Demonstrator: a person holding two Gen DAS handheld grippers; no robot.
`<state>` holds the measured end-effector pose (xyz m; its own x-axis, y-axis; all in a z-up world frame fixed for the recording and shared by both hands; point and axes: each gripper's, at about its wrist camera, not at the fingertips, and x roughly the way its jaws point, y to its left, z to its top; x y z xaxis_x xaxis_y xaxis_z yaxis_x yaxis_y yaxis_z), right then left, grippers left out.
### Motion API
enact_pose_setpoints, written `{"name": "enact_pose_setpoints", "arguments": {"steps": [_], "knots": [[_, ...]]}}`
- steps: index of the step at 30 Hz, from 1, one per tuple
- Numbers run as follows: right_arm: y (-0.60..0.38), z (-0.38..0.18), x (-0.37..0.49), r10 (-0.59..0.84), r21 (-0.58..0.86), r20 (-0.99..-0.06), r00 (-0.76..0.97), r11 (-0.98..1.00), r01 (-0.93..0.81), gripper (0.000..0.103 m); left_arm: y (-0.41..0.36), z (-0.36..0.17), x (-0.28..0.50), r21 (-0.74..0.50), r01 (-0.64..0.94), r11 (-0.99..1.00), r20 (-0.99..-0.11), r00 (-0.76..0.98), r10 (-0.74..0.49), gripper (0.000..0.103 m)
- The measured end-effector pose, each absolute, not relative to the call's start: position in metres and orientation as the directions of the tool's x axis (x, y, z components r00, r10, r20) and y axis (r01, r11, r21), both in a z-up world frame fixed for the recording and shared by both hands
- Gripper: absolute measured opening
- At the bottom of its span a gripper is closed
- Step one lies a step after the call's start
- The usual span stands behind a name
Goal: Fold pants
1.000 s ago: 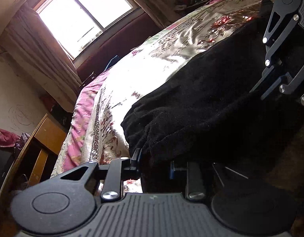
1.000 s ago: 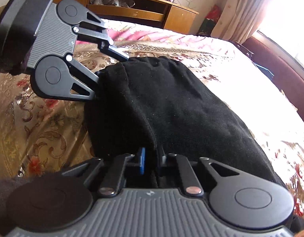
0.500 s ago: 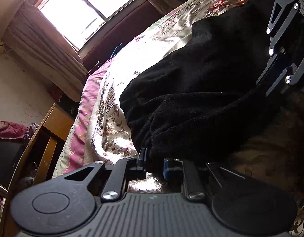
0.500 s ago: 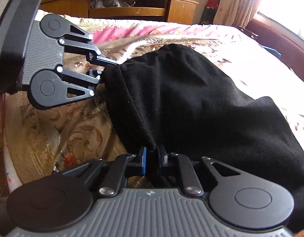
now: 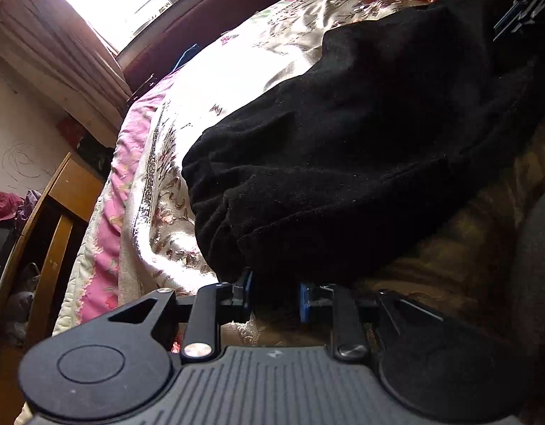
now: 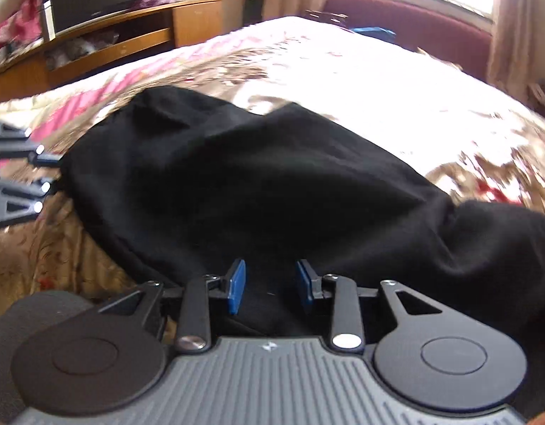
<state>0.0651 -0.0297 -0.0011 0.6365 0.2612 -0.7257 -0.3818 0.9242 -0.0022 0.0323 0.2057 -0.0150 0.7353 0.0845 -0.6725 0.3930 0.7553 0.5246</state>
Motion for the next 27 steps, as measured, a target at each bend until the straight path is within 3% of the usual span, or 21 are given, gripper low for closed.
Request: {"name": "enact_pose_setpoints", "arguments": {"steps": [8,15,21,27], "knots": [[-0.183,0.031,0.075,0.018,0.078,-0.64,0.768,0.996,0.043,0.035,0.152,0.028,0.034,0.572,0.345,0.744,-0.577,0.814,0.066,0.039],[-0.303,0.022,0.128,-0.127,0.197,-0.631,0.765,0.928,0.317,0.037,0.042,0.037,0.054,0.502,0.482,0.718,-0.56,0.814,-0.154,0.05],[-0.366,0.0,0.167,-0.131,0.392,-0.622,0.772,0.802,0.451,0.042,-0.037,0.028,0.07,0.381,0.605,0.699,-0.566,0.75,-0.341,0.053],[-0.396,-0.012,0.181,-0.118,0.505,-0.575,0.809,0.727,0.465,0.042,-0.09,0.014,0.071,0.303,0.656,0.691,-0.561,0.709,-0.427,0.053]]}}
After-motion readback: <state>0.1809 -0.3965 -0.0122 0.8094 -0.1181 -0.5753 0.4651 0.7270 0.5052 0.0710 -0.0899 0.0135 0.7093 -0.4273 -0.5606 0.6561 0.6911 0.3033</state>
